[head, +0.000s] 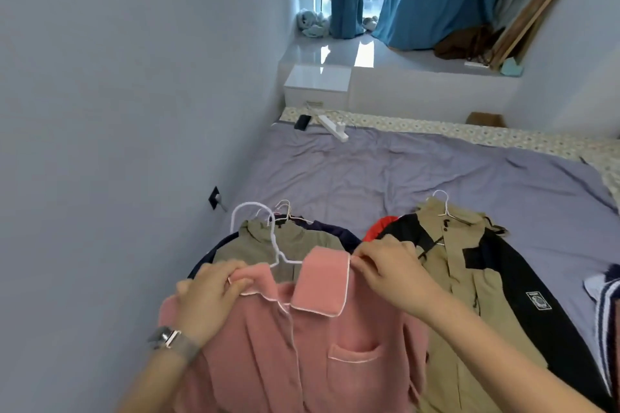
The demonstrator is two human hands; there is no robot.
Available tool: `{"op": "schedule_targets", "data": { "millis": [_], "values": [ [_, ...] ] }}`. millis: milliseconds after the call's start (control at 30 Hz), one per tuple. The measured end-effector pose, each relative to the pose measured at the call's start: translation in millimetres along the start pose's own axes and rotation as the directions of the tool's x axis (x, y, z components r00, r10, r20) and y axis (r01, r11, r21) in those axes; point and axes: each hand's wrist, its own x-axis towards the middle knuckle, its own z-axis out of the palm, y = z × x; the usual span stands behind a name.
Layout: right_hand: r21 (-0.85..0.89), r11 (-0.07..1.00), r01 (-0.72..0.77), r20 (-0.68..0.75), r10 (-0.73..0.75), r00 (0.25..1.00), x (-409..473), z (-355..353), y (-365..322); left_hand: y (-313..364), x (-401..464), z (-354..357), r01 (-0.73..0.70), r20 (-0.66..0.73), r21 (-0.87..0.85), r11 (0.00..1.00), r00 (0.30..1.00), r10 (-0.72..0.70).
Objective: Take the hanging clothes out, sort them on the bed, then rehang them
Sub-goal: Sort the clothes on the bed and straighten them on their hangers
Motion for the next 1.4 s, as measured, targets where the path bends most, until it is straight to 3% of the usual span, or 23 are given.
{"op": "schedule_targets", "data": {
  "millis": [100,233,433,533,667,800,900,1100,1267,1400],
  "values": [
    [-0.093,0.989,-0.115,-0.027,0.113,0.993,74.2,31.6,9.1,-36.7,102.6,30.2,0.029,-0.033,-0.091,0.995,0.999,-0.032],
    [-0.201,0.958,-0.206,0.073,0.225,0.972,127.6,77.6,34.2,-59.2,201.3,75.5,0.059,-0.053,-0.158,0.986,0.996,-0.068],
    [-0.107,0.943,-0.315,0.313,0.333,0.890,107.6,141.9,87.6,-82.9,247.3,157.6,0.140,0.042,-0.024,0.990,0.989,-0.139],
    [-0.124,0.904,-0.409,0.397,0.423,0.815,71.0,145.4,122.8,-72.7,237.3,193.8,0.146,0.159,0.084,0.986,0.975,-0.158],
    [-0.161,0.808,-0.566,0.502,0.561,0.658,14.0,157.4,188.0,-38.4,221.3,237.8,0.095,0.299,0.005,0.995,0.950,-0.093],
    [-0.124,0.653,-0.747,0.505,0.690,0.519,-45.2,146.8,250.4,18.1,207.3,277.5,-0.004,0.400,-0.028,1.000,0.916,0.015],
    [-0.089,0.568,-0.818,0.484,0.743,0.463,-86.6,142.1,299.6,68.7,192.4,308.6,-0.058,0.451,-0.042,0.997,0.890,0.070],
    [-0.044,0.552,-0.833,0.492,0.737,0.463,-137.9,133.4,414.4,164.8,164.0,382.6,-0.156,0.533,0.002,0.988,0.836,0.131],
    [0.019,0.600,-0.800,0.504,0.685,0.526,-153.6,133.8,514.7,219.3,149.8,449.1,-0.150,0.517,0.061,0.987,0.851,0.097],
    [0.021,0.636,-0.772,0.461,0.679,0.572,-141.7,123.2,591.9,257.6,156.4,484.0,-0.035,0.428,0.096,0.995,0.904,-0.010]
  ]
}}
